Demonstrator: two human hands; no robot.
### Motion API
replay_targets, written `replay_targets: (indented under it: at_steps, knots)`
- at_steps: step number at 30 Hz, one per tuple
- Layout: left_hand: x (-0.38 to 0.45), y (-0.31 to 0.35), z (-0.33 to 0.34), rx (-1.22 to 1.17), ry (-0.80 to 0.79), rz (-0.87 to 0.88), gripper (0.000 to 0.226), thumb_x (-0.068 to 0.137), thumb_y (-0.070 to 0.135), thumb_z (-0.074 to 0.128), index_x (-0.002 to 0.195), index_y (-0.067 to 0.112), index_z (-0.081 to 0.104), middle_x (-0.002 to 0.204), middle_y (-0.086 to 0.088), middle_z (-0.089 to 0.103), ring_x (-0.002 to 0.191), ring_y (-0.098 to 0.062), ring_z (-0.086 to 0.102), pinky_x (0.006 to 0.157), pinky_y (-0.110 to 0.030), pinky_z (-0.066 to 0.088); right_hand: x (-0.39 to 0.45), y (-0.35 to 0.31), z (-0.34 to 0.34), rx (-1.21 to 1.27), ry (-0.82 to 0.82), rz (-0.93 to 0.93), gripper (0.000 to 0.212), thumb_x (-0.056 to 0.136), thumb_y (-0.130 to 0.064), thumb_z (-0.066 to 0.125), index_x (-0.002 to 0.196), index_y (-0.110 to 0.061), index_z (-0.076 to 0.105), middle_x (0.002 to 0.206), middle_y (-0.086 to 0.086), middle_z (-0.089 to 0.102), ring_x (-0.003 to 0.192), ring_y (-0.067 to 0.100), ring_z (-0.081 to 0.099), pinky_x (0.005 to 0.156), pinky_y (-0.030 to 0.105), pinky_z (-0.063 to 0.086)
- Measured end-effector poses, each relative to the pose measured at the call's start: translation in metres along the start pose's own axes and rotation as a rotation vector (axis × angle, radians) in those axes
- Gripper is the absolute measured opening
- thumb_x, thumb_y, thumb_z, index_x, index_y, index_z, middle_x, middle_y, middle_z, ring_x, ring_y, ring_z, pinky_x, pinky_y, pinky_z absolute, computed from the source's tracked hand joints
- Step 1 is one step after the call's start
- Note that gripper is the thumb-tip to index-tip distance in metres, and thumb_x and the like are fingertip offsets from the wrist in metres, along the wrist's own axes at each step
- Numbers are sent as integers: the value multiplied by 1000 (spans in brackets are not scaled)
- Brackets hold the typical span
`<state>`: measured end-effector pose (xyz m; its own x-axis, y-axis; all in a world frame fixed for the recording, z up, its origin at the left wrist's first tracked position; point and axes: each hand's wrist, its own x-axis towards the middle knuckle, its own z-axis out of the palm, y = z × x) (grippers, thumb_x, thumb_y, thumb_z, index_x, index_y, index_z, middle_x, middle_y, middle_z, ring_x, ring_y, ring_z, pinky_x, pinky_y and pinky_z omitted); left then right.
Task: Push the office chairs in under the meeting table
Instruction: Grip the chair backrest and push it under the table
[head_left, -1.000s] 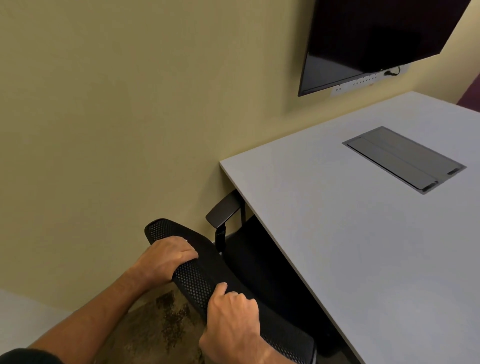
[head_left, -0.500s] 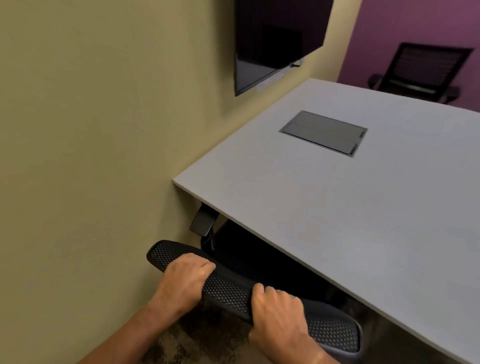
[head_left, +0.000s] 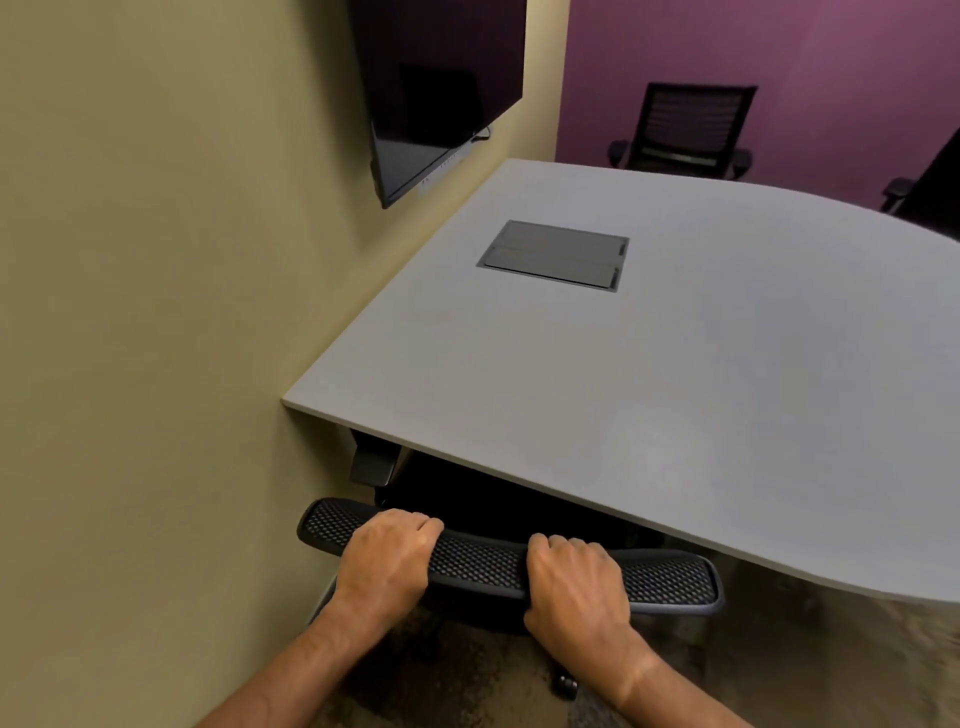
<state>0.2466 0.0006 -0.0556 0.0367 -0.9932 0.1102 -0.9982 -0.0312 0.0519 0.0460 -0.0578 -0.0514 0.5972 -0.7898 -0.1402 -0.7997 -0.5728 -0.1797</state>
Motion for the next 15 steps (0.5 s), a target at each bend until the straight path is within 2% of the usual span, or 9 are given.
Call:
replay_targets:
  at_steps: [5, 10, 15]
  knots:
    - [13, -13, -2, 18, -27, -9, 25, 62, 11, 81, 84, 18, 73, 76, 4, 70, 71, -18, 67, 58, -35, 59, 10, -8, 0, 43, 51, 3, 18, 77, -11, 57, 87, -20, 45, 85, -1, 57, 80, 21, 57, 72, 33, 38]
    - [28, -22, 3, -12, -75, -29, 20, 84, 18, 59, 102, 20, 69, 95, 4, 70, 91, -20, 64, 77, -39, 56, 20, -6, -1, 60, 108, 5, 16, 79, -7, 51, 87, -18, 44, 81, -1, 51, 74, 19, 48, 72, 32, 36]
    - [41, -24, 8, -34, -65, -14, 20, 87, 21, 55, 103, 20, 68, 97, 3, 69, 92, -22, 63, 77, -40, 55, 31, 0, 1, 42, 123, 19, 16, 78, -6, 51, 82, -17, 40, 76, -2, 46, 68, 18, 40, 69, 33, 37]
